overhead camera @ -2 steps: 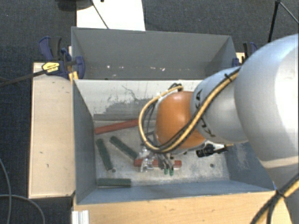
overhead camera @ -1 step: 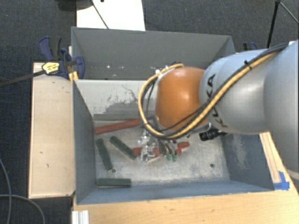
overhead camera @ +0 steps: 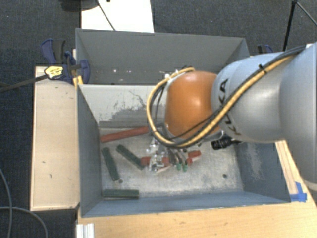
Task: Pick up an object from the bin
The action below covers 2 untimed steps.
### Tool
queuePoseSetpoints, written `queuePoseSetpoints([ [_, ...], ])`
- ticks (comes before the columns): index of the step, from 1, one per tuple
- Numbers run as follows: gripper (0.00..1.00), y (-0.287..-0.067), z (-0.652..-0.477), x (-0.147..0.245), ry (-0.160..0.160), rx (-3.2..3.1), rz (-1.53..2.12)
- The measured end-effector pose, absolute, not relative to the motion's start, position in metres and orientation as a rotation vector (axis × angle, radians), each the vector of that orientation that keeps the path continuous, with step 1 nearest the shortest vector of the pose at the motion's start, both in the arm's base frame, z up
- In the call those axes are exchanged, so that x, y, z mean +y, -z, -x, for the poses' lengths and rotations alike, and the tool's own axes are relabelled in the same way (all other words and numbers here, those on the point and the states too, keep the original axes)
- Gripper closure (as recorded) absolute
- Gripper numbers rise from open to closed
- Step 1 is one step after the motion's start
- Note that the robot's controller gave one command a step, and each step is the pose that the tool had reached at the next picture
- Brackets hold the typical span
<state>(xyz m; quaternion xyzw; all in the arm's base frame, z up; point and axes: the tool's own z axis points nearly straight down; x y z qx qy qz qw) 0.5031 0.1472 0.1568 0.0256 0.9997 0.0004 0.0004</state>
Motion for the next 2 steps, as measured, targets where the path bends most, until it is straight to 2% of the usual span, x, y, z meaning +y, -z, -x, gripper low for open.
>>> queuePoseSetpoints([
  [2,1.00,-0.169,-0.502,0.145,0.002,3.149,-0.061],
])
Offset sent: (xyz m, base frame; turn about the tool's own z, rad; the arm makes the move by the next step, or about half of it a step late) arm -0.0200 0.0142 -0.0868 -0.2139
